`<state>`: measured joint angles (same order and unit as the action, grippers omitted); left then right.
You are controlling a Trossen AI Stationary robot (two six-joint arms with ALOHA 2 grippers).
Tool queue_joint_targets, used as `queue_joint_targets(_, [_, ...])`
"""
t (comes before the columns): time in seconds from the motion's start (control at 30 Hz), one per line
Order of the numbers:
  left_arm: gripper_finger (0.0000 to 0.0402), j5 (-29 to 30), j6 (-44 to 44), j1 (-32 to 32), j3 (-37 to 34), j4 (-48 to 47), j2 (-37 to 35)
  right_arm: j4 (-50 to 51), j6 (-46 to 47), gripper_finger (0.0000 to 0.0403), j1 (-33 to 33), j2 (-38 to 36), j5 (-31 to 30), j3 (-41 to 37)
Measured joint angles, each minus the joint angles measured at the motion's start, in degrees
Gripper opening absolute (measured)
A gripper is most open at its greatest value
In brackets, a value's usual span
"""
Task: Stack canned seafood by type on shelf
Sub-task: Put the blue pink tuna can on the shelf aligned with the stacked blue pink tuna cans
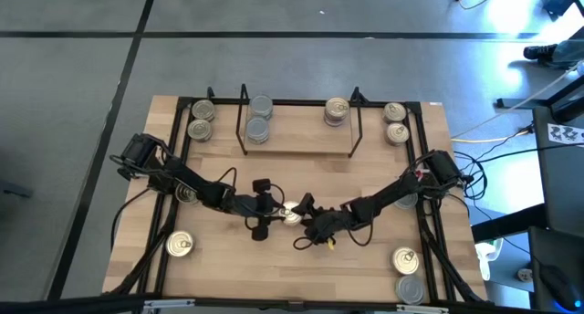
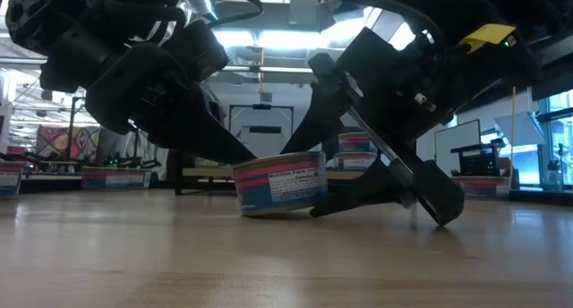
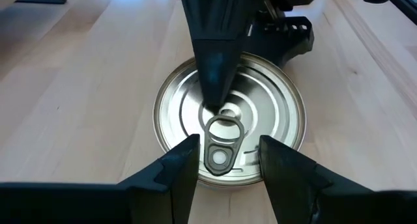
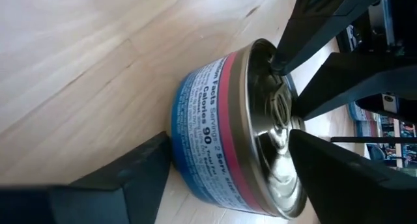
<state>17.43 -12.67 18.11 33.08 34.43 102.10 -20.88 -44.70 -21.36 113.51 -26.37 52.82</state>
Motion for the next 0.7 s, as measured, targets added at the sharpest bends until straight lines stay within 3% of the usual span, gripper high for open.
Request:
queue_joint_targets(0.23, [0.0159, 0.04, -0.52, 0.00, -0.04, 0.11, -0.07, -0.39, 0.19, 0.0236, 0.02, 0.00, 0.92, -0.07])
queue_joint_targets(0.7, [0.0159, -0.14, -0.93, 0.00, 0.02, 0.31, -0.11, -2.89, 4.09, 0.0237, -0.01, 0.07, 1.71, -0.07])
